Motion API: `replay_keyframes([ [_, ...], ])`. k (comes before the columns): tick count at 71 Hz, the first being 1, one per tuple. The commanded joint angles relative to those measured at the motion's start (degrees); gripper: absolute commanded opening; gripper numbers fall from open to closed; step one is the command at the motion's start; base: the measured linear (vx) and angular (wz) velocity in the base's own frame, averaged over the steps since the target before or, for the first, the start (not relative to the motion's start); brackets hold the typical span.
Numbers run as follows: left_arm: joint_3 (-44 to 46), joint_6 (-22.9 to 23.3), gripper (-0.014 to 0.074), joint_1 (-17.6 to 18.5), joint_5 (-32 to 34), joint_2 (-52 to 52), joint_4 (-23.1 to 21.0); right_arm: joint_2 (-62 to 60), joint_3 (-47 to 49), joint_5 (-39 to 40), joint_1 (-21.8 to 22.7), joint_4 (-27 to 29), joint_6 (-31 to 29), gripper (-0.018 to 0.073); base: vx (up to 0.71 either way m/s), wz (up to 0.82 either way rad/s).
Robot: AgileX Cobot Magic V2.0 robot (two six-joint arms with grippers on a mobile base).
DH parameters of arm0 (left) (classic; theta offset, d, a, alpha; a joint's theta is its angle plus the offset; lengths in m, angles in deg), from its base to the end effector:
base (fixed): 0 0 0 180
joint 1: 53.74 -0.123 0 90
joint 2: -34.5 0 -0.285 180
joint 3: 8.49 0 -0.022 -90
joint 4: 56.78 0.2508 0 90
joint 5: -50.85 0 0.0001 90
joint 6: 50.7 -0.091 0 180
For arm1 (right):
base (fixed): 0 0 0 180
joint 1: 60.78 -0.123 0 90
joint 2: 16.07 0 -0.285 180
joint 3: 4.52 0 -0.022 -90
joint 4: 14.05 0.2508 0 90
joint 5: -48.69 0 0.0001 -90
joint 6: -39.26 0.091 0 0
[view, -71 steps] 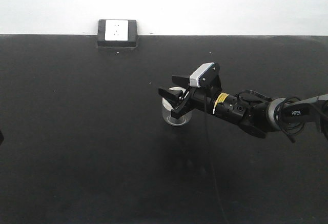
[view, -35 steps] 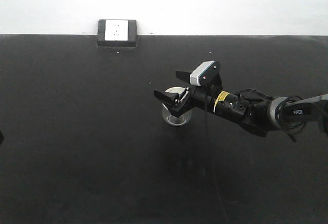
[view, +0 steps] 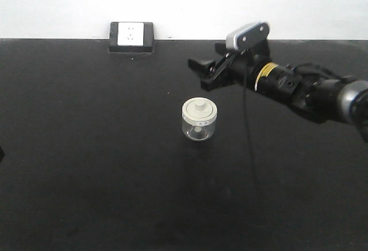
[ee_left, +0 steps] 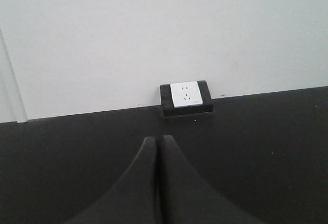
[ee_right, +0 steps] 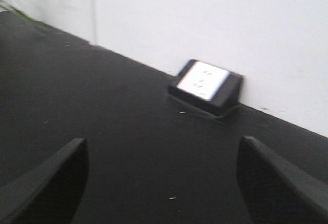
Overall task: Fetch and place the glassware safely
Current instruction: 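Open the right gripper and lift it away from the jar lid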
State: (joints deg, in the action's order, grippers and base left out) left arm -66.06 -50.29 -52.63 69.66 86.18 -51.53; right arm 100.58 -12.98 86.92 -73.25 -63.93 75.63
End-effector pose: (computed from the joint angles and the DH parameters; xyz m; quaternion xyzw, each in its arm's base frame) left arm 0.1582 -0.0057 0.2838 0.0455 0.7088 0.0107 0.7039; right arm 0.4057 0.1338 0.2400 -0.2791 0.6964 0.2166 0.6247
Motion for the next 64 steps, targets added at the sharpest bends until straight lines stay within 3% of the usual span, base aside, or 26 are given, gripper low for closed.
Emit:
replay_keyframes([
  [1,1.5,0.4,-0.0007,0.4,4.0,0.0,-0.4,-7.8,1.0,-4.9,0.3,1.4,3.7,0.0515,0.00,0.00],
  [18,1.5,0.4,-0.0007,0.4,4.0,0.0,-0.4,-20.3,-5.2,-18.8,0.3,2.2,5.1,0.0358,0.00,0.00],
  [38,1.5,0.4,-0.0007,0.4,4.0,0.0,-0.4,-36.0,-16.0,-31.6,0.3,11.9,5.2,-0.0013,0.00,0.00],
  [64,1.5,0.4,-0.0007,0.4,4.0,0.0,-0.4,-55.2,-28.3,-43.1,0.3,11.4,5.1,-0.0003,0.00,0.00],
])
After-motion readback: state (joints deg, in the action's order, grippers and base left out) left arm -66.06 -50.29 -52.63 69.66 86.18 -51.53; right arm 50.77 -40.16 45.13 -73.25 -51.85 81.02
